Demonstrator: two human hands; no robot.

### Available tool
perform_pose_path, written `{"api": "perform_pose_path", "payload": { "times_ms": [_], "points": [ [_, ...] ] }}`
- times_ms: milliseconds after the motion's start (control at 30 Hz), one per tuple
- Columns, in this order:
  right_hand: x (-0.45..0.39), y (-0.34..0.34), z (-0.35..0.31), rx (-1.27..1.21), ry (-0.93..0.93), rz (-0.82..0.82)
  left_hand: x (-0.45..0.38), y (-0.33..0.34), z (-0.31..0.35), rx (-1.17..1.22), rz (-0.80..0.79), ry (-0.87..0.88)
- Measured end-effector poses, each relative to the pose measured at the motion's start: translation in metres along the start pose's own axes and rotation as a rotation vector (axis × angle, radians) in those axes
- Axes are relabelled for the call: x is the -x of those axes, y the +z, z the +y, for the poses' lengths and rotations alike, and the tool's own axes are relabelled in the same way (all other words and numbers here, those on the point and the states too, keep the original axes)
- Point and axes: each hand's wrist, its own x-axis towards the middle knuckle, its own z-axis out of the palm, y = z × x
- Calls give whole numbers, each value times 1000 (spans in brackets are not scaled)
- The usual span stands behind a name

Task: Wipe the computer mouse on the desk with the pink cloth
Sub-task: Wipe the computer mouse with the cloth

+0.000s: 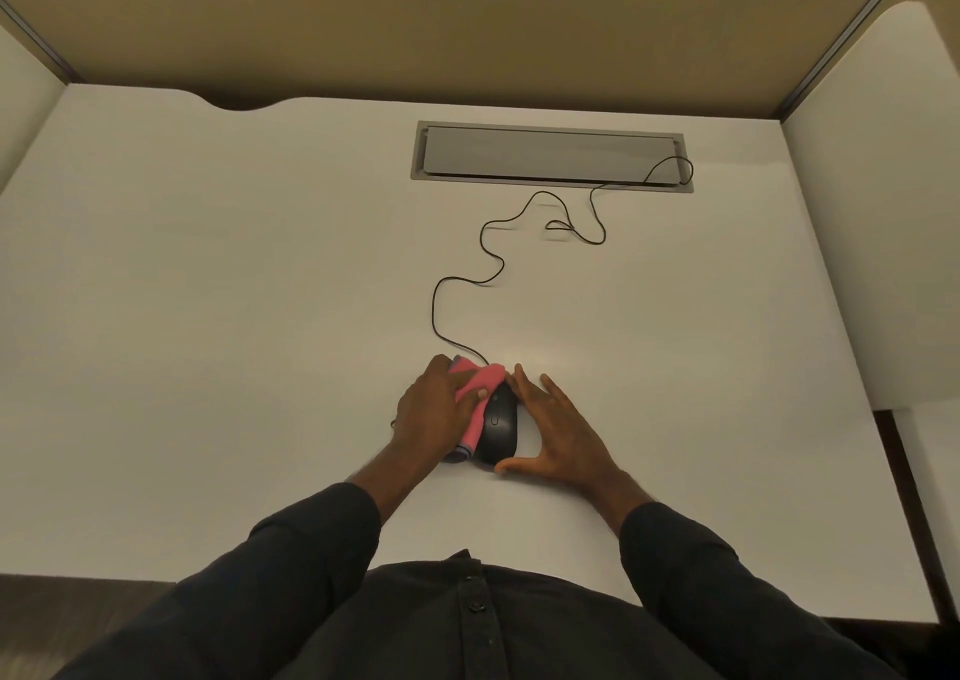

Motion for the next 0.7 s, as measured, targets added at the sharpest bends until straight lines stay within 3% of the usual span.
{"api": "perform_pose_path", "payload": {
  "times_ms": [700],
  "points": [
    [0,-1,-1,19,-36,22,56,5,-18,33,-22,73]
  ]
}}
